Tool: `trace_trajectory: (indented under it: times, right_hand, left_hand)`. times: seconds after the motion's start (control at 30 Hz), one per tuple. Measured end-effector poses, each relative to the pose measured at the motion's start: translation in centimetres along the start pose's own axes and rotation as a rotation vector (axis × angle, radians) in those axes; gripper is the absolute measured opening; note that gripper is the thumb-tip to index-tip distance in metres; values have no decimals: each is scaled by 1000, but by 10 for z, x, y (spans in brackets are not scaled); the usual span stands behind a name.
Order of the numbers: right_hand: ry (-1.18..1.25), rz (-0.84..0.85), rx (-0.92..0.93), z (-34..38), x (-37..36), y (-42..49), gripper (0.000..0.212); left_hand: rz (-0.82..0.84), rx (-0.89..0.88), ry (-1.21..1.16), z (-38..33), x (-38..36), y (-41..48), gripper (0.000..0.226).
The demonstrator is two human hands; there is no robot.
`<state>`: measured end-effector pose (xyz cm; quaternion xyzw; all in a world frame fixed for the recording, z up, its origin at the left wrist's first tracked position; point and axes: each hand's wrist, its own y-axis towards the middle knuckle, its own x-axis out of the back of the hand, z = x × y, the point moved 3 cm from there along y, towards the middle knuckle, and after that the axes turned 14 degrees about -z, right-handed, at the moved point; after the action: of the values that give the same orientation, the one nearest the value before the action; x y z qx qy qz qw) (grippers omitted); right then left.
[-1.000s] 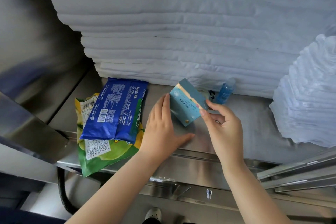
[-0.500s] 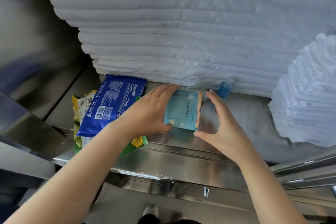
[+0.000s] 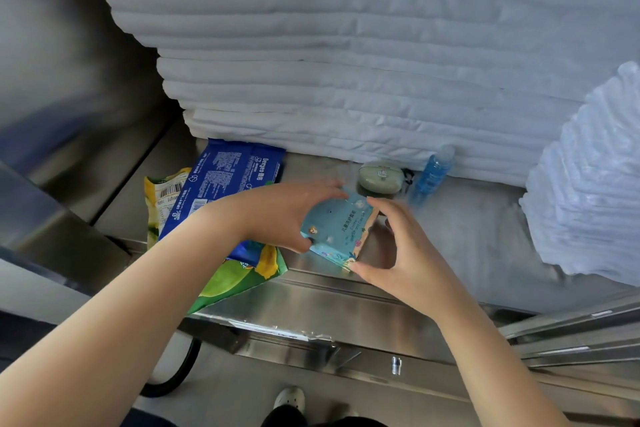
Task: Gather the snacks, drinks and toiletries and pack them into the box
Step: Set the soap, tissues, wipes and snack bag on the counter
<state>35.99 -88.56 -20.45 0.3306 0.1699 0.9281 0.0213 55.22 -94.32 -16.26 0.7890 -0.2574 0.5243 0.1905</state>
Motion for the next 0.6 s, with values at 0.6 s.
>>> trace_trajectory:
  times: [0.6]
  right_hand:
    - [35,-269,32,-5,7,-5,26]
  left_hand:
    - [-612,156,129,-29,-24,-65,45]
